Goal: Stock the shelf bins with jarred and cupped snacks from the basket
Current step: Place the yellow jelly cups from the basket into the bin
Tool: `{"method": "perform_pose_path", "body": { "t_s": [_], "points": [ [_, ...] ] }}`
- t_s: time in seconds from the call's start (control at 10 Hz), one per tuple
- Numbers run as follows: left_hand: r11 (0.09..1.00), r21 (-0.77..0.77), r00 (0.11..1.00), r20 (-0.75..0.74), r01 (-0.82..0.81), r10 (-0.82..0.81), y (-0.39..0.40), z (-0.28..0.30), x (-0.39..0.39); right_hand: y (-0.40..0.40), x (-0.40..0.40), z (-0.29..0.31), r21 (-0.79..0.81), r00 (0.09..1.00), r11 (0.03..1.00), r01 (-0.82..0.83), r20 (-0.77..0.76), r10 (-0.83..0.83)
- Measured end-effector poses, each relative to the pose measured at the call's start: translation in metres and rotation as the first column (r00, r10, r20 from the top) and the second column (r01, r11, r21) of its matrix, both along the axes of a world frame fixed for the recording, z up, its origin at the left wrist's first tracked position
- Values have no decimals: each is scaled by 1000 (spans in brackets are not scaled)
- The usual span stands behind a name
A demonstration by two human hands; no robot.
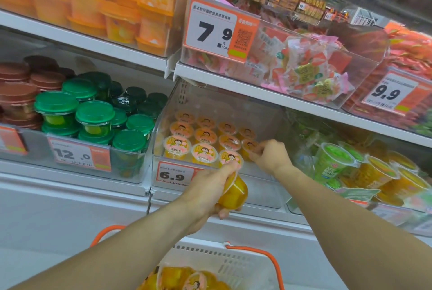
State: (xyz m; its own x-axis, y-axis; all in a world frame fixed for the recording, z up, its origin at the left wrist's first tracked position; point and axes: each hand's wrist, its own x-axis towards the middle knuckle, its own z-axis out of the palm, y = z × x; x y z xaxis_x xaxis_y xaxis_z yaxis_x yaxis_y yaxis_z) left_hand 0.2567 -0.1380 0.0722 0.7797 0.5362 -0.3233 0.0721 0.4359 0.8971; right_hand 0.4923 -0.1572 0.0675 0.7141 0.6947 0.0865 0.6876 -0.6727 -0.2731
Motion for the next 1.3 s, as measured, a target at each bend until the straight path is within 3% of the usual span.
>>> {"method": "perform_pose_path", "body": {
  "t_s": [0.1,0.2,0.3,0.4,0.5,0.6,0.7,0.8,0.9,1.0,1.1,1.2,1.3],
  "points": [
    [1000,0,997,81,-6,6,-9,7,8,-11,-3,7,24,999,999,-33,-6,33],
    [999,-10,988,149,-34,35,-16,15,12,-25,-22,27,296,998,953,-60,-5,65],
    [987,40,971,192,-154,144,-21,24,14,-49,-54,45,603,945,794,-82,-206,254],
    [947,108,931,244,-304,271,-25,29,15,-82,-89,60,715,866,693,-93,-285,411],
    [864,253,896,209,-436,391,-28,27,14,-100,-112,63,670,807,726,-156,-337,485],
    [846,290,894,154,-447,420,-28,26,14,-101,-120,54,590,817,782,-202,-338,466],
    [834,447,946,151,-325,288,-19,28,13,-99,-113,51,650,822,752,-110,-365,437],
    [589,805,992,1,-76,126,-3,30,6,-93,-92,56,674,816,739,28,-442,373],
    [216,961,955,-217,173,204,10,20,0,-74,-60,56,582,865,803,128,-462,197],
    [56,884,839,-458,464,294,12,2,-5,-48,-26,47,338,934,926,168,-356,-40],
    [-57,819,780,-519,571,350,11,-6,-7,-27,-8,35,-8,924,985,173,-344,-166],
    [-94,806,774,-519,585,363,13,-11,-7,-18,-1,20,-145,891,971,192,-390,-234],
    [-182,861,845,-388,475,367,20,-27,-4,-17,1,13,-122,871,969,217,-423,-248]
  ]
}}
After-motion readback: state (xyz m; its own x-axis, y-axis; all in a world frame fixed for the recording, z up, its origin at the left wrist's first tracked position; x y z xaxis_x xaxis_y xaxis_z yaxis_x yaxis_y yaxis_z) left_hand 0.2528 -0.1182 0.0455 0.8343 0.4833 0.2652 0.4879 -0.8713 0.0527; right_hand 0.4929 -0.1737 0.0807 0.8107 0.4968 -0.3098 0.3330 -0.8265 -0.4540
